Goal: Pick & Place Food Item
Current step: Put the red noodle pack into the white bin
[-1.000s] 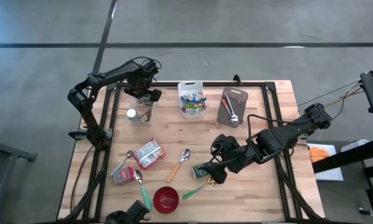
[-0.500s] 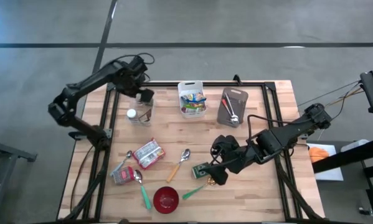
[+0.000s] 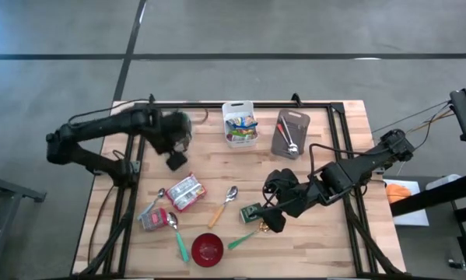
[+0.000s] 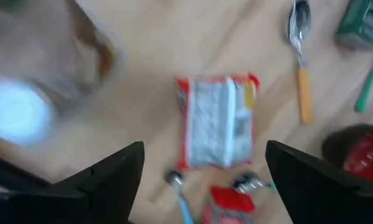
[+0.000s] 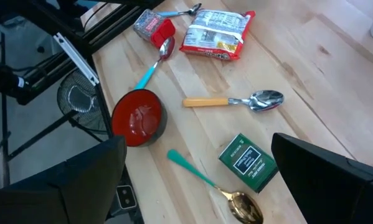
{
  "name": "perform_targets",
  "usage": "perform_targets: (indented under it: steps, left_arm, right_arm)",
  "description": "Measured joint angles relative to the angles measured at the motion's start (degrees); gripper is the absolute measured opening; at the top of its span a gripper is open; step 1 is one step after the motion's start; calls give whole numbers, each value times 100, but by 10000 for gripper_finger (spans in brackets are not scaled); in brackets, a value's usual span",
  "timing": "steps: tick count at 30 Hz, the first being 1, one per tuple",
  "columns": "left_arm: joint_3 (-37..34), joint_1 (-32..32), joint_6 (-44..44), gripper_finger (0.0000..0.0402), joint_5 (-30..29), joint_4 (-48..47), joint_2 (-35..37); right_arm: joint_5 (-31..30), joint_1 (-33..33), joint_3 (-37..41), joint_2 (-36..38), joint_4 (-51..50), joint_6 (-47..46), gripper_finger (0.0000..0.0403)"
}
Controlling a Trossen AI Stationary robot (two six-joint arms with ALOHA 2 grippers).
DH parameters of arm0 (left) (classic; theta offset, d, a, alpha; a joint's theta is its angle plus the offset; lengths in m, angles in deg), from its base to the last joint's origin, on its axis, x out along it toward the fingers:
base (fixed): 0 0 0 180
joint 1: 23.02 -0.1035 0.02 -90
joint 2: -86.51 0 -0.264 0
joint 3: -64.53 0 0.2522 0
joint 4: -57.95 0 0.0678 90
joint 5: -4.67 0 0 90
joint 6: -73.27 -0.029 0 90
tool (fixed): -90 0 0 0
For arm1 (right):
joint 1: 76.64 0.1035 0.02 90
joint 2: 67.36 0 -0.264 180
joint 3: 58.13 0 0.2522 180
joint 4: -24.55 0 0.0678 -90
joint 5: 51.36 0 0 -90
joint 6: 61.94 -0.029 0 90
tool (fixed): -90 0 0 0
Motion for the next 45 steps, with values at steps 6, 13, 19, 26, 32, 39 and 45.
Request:
perform_targets:
  steps: [6,13,19,26,32,39,45]
  left_arm:
    - [-726,1237,1337,337,-63,3,259]
    - [-1311,2858,1455,337,83,96,362]
    - [-1628,4078,1288,337,61,489,353]
    - [-2021,4454,1731,337,436,1248,351]
    - [-2075,4505,1998,337,452,1646,351]
    - [-2075,4505,1832,337,466,1673,351]
    - [-2075,4505,1586,337,463,1675,351]
  right_arm:
    - [2,2,0,0,-1,78,398]
    - [9,77,0,0,-3,185,398]
    - [12,149,0,0,-1,264,398]
    - [15,190,9,0,-3,305,398]
    - [24,233,20,0,-3,284,398]
    - [22,293,20,0,-3,253,398]
    - [10,291,20,0,-1,239,398]
